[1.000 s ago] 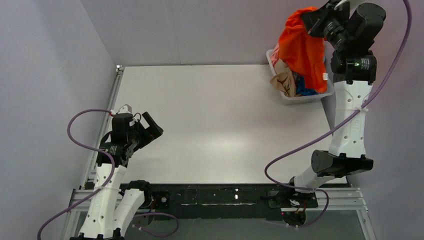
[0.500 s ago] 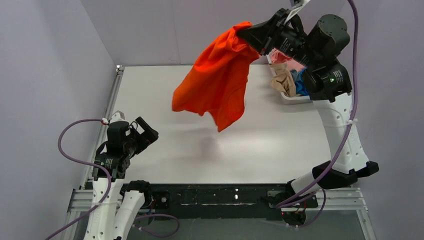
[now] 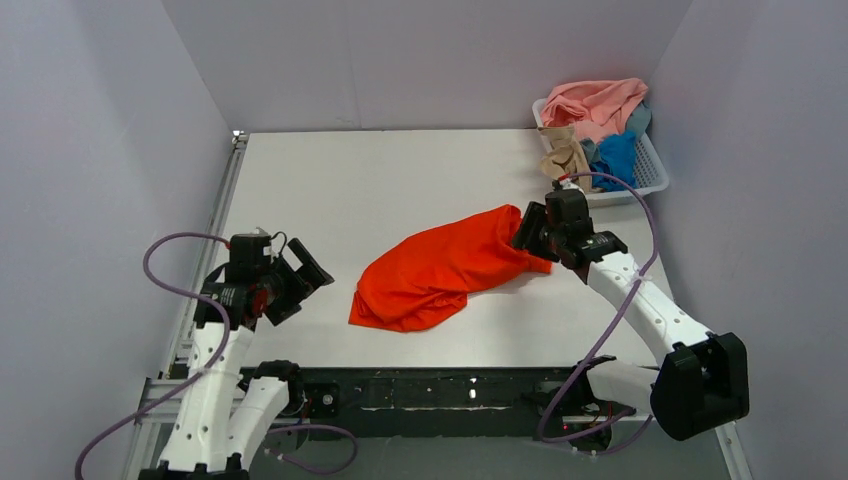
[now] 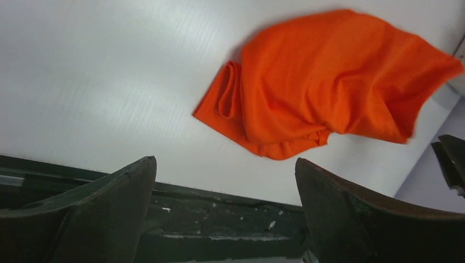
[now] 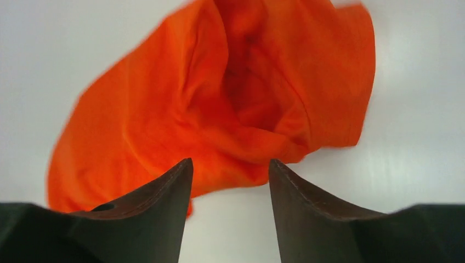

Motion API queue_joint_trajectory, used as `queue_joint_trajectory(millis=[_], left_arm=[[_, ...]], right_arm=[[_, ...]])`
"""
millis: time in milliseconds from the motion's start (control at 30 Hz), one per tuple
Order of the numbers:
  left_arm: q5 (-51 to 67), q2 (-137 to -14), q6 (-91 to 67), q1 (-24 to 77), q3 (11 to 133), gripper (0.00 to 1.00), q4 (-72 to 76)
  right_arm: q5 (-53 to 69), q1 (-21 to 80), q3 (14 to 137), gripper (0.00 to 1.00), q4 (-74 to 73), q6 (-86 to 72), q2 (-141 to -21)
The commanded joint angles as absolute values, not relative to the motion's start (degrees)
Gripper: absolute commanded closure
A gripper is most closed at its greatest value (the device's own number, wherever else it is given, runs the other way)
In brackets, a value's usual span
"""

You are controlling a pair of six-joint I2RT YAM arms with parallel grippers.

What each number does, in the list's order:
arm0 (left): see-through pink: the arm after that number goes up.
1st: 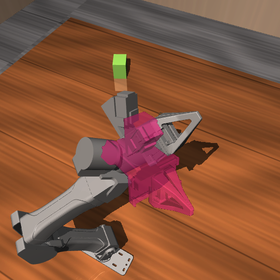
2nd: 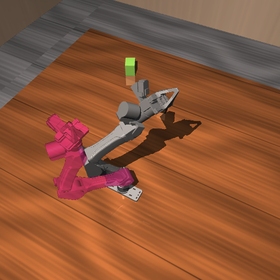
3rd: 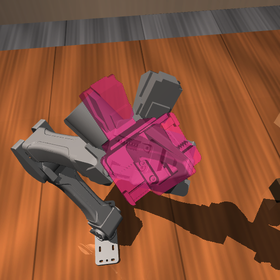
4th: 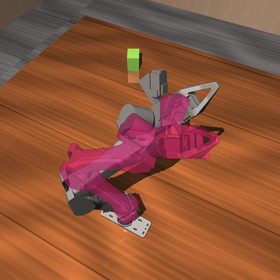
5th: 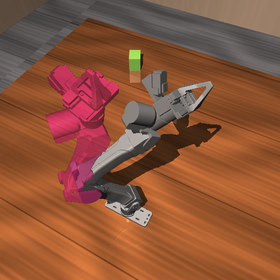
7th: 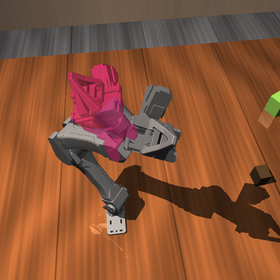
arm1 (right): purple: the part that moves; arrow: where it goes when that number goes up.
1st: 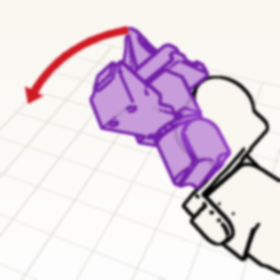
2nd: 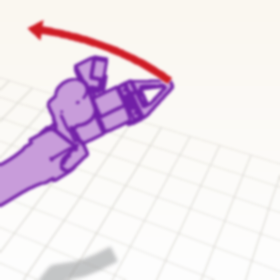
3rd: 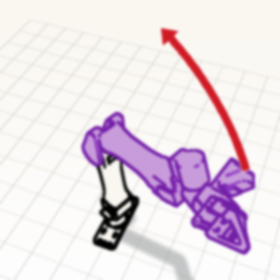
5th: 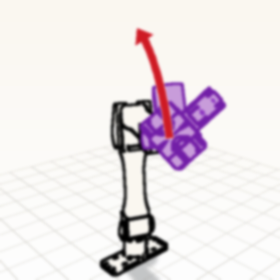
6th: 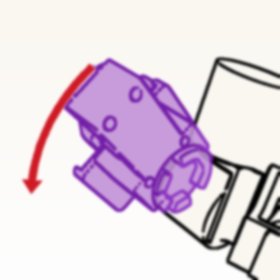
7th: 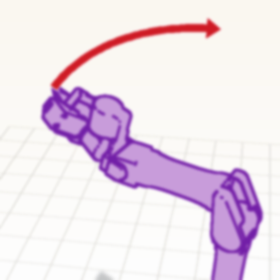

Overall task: Fold and stack the t-shirts
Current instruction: Move the tshirt to the center of the board

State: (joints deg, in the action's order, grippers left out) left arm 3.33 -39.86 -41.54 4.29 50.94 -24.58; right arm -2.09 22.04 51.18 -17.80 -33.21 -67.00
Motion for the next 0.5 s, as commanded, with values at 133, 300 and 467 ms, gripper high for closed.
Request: queue_joint_trajectory(millis=[133,300,467], left_arm=[[25.70,-58.91,-45.17,6.84,45.40,0.01,-13.97],[19.56,-68.50,-40.88,13.70,50.18,0.00,-12.29],[22.13,-91.34,-33.52,14.17,62.34,0.00,-11.61]], right_arm=[[-20.63,20.65,51.10,0.19,-25.42,-31.01,-59.83],[-15.06,20.60,50.41,0.18,-22.62,-23.63,-59.40],[-2.74,16.62,65.52,0.19,-20.90,-21.95,-82.86]])
